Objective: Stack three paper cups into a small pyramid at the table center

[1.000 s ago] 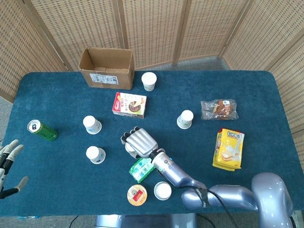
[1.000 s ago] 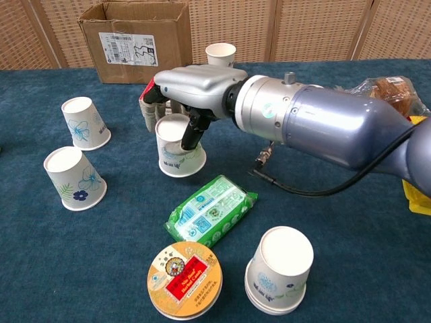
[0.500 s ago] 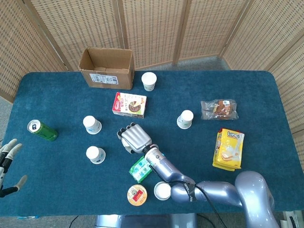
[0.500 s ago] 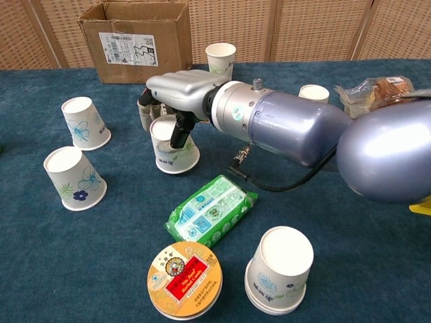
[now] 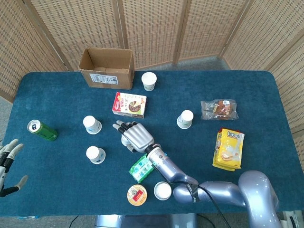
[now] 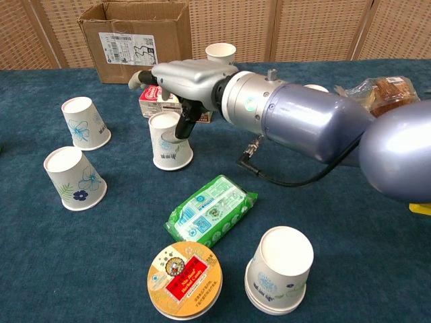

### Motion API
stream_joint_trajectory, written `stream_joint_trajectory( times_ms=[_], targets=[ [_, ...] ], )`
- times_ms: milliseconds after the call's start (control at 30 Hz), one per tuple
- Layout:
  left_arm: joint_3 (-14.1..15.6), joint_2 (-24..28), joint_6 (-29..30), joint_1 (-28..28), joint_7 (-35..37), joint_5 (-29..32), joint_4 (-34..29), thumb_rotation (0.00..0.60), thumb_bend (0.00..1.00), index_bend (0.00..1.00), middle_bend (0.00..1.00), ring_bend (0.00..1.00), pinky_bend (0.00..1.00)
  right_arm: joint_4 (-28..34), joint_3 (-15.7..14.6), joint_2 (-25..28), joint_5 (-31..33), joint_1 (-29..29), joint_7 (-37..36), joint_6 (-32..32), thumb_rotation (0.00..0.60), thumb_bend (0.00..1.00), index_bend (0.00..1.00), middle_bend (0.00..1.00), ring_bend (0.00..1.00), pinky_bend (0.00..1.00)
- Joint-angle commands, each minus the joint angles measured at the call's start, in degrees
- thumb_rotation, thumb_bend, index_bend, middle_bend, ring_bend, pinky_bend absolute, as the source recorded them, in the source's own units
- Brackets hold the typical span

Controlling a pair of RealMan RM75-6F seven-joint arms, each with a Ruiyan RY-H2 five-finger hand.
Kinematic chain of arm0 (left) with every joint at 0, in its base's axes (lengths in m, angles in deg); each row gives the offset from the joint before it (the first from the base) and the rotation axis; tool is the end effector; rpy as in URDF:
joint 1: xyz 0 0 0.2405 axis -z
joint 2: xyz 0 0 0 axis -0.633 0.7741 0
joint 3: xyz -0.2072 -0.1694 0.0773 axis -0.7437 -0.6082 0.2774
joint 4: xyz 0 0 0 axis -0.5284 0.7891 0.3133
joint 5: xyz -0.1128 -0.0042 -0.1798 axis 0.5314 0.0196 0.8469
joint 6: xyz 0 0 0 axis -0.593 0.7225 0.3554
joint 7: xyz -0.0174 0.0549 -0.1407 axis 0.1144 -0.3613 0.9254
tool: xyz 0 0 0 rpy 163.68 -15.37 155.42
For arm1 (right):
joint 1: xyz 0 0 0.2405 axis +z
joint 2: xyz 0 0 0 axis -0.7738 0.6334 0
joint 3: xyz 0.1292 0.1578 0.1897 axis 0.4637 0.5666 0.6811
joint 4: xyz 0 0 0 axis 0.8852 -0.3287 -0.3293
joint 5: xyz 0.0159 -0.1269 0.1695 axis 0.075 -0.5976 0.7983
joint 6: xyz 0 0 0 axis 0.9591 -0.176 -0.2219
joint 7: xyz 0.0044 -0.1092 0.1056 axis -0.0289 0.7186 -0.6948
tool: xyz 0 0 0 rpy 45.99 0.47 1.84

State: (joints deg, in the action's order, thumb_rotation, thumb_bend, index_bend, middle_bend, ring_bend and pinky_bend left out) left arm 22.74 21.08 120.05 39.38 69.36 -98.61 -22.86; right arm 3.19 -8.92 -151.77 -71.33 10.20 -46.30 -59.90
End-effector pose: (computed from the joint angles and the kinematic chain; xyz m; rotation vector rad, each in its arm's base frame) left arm -0.3112 0.1381 0.1974 -1.4427 -1.0345 -0.8973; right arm 0.0078 -0.3682 -0.0992 2.0994 -0.8303 1.1663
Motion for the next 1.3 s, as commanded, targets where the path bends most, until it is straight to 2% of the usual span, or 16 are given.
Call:
stream_joint_trajectory(
  times_ms=[33, 233, 367, 500, 633, 800, 1000, 1300],
  targets=[
    [0.10, -0.12, 0.01, -0.04, -0.30, -0.18, -0.14, 0.600, 0.37, 0.00, 0.00, 0.00, 0.00, 1.70, 0.34, 1.28, 0.12, -0.52, -1.13, -0.09, 0.600, 0.37, 0.00, 0.00, 0.17, 0.33],
    [0.33, -0.23, 0.08, -0.09, -0.65, -0.71, -0.19, 0.600, 0.37, 0.00, 0.00, 0.00, 0.00, 3.45, -0.13, 3.68, 0.20, -1.52, -1.38, -1.06, 0.600, 0.37, 0.00, 0.00, 0.09, 0.30],
    [0.39, -0.21, -0.16, 0.00, -0.57, -0.70, -0.04, 0.600, 0.37, 0.00, 0.00, 0.00, 0.00, 4.44, -0.95, 7.32, -0.05, -3.15, -1.56, -1.89, 0.600, 0.37, 0.00, 0.00, 0.07, 0.28],
    [0.50, -0.21, -0.28, 0.05, -0.53, -0.87, -0.03, 0.600, 0.37, 0.00, 0.00, 0.00, 0.00, 4.71, -2.19, 11.45, 0.05, -5.29, -2.79, -1.83, 0.600, 0.35, 0.00, 0.00, 0.01, 0.21],
    [0.65, -0.17, -0.01, 0.00, -0.57, -1.45, -0.29, 0.600, 0.37, 0.00, 0.00, 0.00, 0.00, 4.32, -3.87, 15.34, 0.18, -7.66, -4.57, -1.38, 0.600, 0.34, 0.00, 0.00, 0.00, 0.14],
    [1.02, -0.48, -0.35, 0.09, -1.52, -2.17, -0.49, 0.600, 0.37, 0.00, 0.00, 0.00, 0.00, 2.91, -6.25, 19.06, -0.19, -10.60, -7.48, -0.52, 0.600, 0.34, 0.00, 0.00, 0.00, 0.13],
    [1.34, -1.10, -0.73, 0.18, -3.07, -2.73, -0.72, 0.600, 0.37, 0.00, 0.00, 0.00, 0.00, -1.15, -7.26, 19.90, 0.28, -12.55, -11.28, 1.00, 0.600, 0.34, 0.00, 0.00, 0.00, 0.13],
    [1.20, -1.54, -1.09, 0.33, -4.13, -2.24, -1.00, 0.600, 0.37, 0.00, 0.00, 0.00, 0.00, -5.35, -7.04, 18.60, 0.20, -12.97, -14.37, 2.92, 0.600, 0.34, 0.00, 0.00, 0.00, 0.13]
  ],
)
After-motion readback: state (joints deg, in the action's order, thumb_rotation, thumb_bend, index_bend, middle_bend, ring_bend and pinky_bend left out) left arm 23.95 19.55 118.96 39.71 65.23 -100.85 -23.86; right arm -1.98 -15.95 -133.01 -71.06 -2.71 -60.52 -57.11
